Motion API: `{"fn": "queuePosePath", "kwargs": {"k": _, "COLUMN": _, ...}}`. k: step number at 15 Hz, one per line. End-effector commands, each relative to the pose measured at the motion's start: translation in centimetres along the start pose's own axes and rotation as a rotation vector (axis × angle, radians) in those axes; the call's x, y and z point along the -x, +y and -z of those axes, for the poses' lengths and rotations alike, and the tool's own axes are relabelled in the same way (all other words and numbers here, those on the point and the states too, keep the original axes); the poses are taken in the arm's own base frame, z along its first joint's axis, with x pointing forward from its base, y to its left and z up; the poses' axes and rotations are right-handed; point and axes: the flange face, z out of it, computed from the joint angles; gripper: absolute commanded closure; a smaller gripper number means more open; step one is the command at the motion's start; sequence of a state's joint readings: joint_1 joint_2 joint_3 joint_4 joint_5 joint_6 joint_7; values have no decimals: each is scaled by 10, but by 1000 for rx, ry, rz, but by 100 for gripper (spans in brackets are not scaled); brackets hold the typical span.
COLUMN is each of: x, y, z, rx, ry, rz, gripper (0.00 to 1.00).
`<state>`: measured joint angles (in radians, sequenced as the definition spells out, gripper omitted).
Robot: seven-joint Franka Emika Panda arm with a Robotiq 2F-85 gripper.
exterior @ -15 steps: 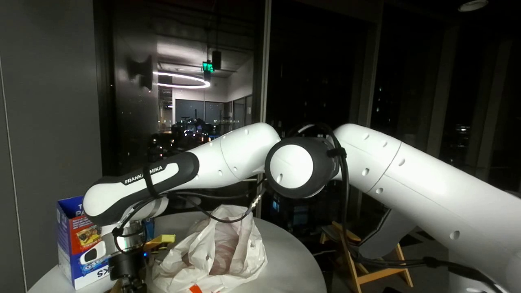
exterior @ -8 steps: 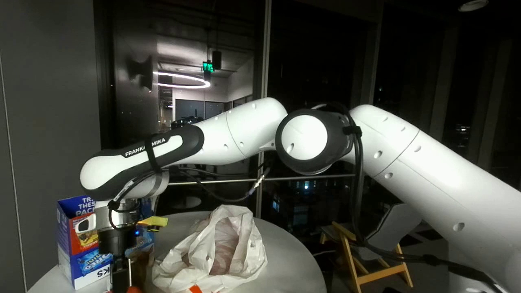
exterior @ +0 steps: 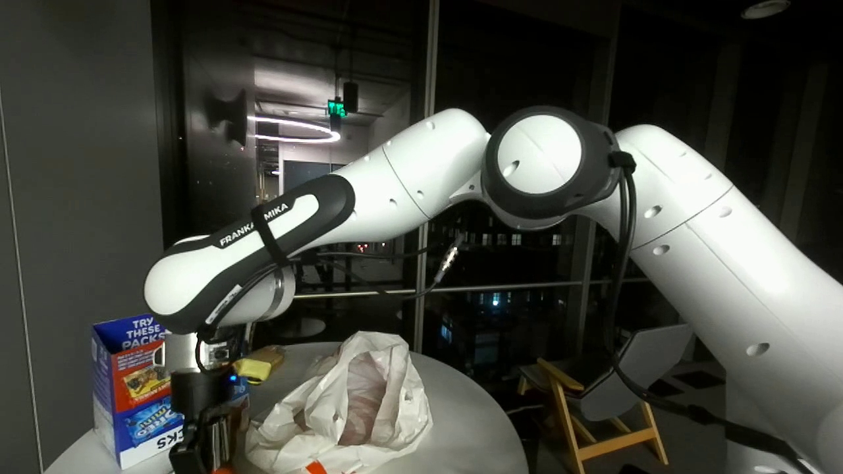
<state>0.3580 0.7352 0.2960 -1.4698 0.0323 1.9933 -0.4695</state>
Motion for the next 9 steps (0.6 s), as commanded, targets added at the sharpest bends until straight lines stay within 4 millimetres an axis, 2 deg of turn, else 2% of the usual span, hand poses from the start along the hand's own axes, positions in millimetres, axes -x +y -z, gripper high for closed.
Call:
{"fn": "queuePosePath", "kwargs": {"k": 1, "x": 30, "y": -29, "z": -10, "rx": 17, "ry": 38, "rz": -196, "gripper": 95}}
{"fn": "queuePosePath", "kwargs": {"k": 5, "x": 53, "y": -60, "z": -38, "rx": 12, "ry": 89, "rz": -398, "gripper": 95}}
{"fn": "queuePosePath", "kwargs": {"k": 9, "x": 88, "y": -85, "z": -62, "rx": 2, "ry": 178, "rz": -585, "gripper": 95}}
